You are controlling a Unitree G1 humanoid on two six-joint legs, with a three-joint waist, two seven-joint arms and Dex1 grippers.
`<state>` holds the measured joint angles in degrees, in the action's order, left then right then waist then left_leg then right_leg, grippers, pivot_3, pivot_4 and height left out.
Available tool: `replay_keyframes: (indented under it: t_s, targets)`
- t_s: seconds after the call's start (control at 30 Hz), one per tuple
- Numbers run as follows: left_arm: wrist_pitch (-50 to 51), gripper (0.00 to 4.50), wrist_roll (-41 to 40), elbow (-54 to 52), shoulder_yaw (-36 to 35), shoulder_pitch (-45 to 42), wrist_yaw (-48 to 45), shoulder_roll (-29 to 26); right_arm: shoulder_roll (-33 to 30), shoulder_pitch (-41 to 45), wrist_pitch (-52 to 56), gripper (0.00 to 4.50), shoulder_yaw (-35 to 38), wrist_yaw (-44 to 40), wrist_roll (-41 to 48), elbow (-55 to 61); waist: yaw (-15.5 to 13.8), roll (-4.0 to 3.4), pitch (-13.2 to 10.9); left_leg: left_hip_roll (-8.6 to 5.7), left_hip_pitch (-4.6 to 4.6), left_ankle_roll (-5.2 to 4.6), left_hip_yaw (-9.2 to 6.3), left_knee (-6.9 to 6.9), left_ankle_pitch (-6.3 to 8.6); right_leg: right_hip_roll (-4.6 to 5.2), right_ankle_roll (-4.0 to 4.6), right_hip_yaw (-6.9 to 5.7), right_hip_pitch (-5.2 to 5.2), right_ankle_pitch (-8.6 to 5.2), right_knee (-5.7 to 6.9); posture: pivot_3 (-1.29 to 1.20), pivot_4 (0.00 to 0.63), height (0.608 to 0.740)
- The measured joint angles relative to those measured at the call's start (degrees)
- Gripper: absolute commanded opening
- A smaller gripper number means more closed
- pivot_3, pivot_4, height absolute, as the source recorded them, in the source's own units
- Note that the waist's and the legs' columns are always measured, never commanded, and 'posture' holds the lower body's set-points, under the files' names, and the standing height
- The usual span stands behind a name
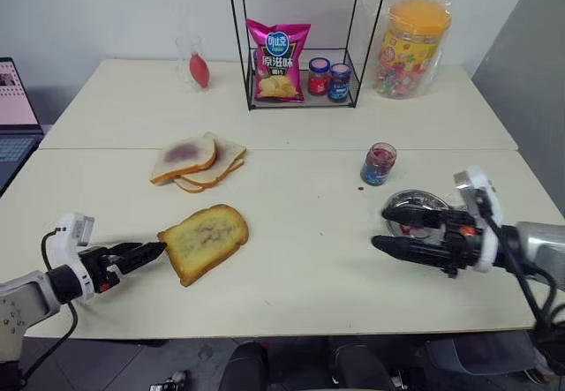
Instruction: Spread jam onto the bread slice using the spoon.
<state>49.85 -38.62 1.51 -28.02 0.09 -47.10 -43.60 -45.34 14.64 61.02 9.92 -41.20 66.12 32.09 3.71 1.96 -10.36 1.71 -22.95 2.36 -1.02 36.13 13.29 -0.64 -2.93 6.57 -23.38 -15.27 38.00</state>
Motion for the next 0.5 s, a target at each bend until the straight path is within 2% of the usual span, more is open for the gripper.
replay_keyframes:
  t_s: [0.1,0.23,0.27,0.5]
  targets:
    - [-2.1,4.50,1.2,0.3,1.7,-2.1,2.0,2.0,2.3,2.4,-0.1,4.43,-5.5,0.1,-1.5,0.3,-0.7,-0.02,0.0,-0.03,0.02,0.00,-0.13,0.06,-0.01,-0.02,0.00,-0.12,0.06,0.00,0.03,0.00,0.150,0.740]
    - [-3.3,4.50,1.9,0.1,3.3,-2.5,1.7,2.3,3.3,2.9,-0.8,4.43,-9.1,-0.3,-3.5,0.2,-1.0,-0.05,0.1,-0.02,0.03,0.00,-0.20,0.10,-0.01,-0.02,0.01,-0.19,0.12,0.00,0.03,0.00,0.150,0.740]
    - [-3.3,4.12,1.9,-0.3,3.6,-2.2,1.3,2.2,3.4,3.0,-1.2,4.50,-9.6,-0.5,-4.2,0.1,-1.0,-0.06,0.1,-0.02,0.03,0.00,-0.19,0.11,-0.01,-0.02,0.01,-0.18,0.12,0.00,0.03,0.00,0.150,0.740]
    - [-2.9,2.69,1.7,-1.5,4.1,-0.8,0.4,2.0,4.4,4.6,-2.3,4.50,-11.2,-0.9,-6.3,-1.0,-0.9,-0.09,0.1,-0.02,0.01,0.00,-0.22,0.11,-0.01,-0.01,0.02,-0.23,0.12,-0.01,0.02,0.00,0.150,0.740]
